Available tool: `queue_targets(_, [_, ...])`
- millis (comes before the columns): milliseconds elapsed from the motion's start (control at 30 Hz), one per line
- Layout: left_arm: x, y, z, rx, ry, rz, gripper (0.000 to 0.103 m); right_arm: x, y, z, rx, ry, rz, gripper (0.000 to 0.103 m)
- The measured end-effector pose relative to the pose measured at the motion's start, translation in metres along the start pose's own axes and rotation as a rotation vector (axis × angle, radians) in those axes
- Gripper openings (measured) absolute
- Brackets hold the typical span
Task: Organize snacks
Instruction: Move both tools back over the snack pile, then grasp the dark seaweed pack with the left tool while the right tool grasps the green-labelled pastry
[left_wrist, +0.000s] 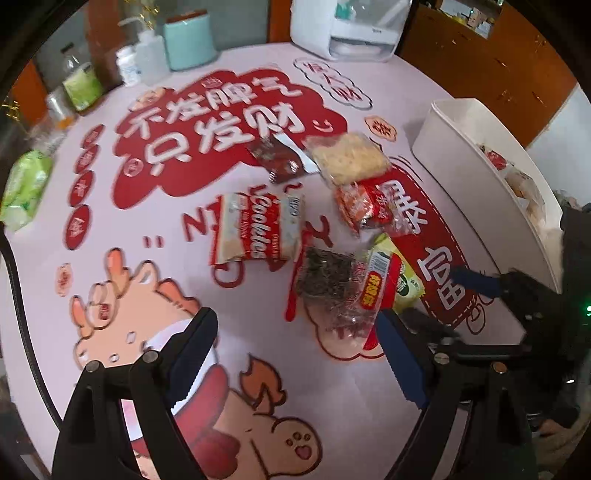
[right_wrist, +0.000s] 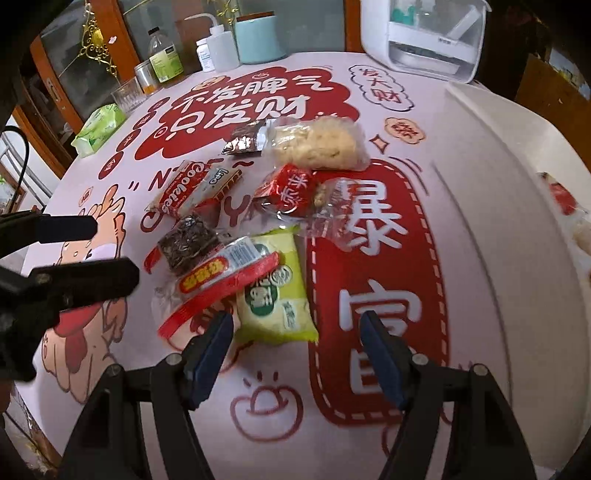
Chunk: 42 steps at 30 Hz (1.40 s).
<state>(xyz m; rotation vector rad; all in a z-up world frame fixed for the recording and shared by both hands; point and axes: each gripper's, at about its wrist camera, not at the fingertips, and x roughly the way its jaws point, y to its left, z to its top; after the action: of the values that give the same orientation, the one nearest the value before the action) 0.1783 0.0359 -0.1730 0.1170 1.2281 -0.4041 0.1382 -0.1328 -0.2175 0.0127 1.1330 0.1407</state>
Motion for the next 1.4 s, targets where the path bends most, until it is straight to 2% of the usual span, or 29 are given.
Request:
queue_targets(100, [0.012, -0.002, 0.004, -0.001, 0.027, -0.029, 0.087, 0.008, 0.004, 0.004, -0.038, -0.013, -0.023, 0.066])
queue_targets(133, [0.015, -0.003, 0.006, 0.002, 0.033, -0.035, 0.087, 0.009, 0.006, 0.005, -0.058, -0.020, -0.033, 0.059])
queue_targets(167, [0.018, -0.005, 0.007, 0.008, 0.039, -0.042, 0.087, 0.009, 0.007, 0.006, -0.078, -0.026, -0.044, 0.047])
queue_targets(200, [0.021, -0.006, 0.009, 0.013, 0.044, -0.047, 0.087, 0.009, 0.009, 0.007, -0.101, -0.034, -0.052, 0.045])
queue_targets(300, [0.030, -0.010, 0.013, 0.019, 0.059, -0.059, 0.087, 0.008, 0.004, 0.007, -0.107, -0.034, -0.034, 0.043])
queue_targets(433, [0.044, -0.015, 0.018, 0.026, 0.083, -0.070, 0.087, 0.006, -0.006, 0.005, -0.094, -0.030, -0.071, 0.042])
queue_targets(667, [0.071, -0.020, 0.024, 0.008, 0.142, -0.084, 0.087, 0.000, -0.028, -0.002, -0.043, -0.011, -0.082, 0.041])
queue_targets(933, [0.079, -0.046, 0.027, 0.064, 0.129, -0.010, 0.087, -0.005, -0.036, -0.009, -0.016, 0.002, -0.077, 0.040])
queue_targets(1000, [0.080, -0.052, 0.027, 0.077, 0.125, 0.031, 0.082, -0.006, -0.038, -0.011, -0.009, 0.005, -0.073, 0.040])
queue_targets(1067, [0.080, -0.061, 0.025, 0.105, 0.105, 0.075, 0.062, -0.008, -0.040, -0.014, -0.002, 0.006, -0.072, 0.040])
queue_targets(1133, [0.078, -0.070, 0.023, 0.107, 0.100, 0.080, 0.054, -0.009, -0.042, -0.016, 0.008, 0.006, -0.067, 0.040])
queue_targets(1300, [0.073, -0.072, 0.019, 0.100, 0.088, 0.088, 0.046, -0.015, -0.044, -0.021, 0.025, 0.004, -0.053, 0.040])
queue_targets(1400, [0.066, -0.061, 0.015, 0.079, 0.071, 0.080, 0.044, -0.024, -0.044, -0.024, 0.027, -0.014, -0.049, 0.039])
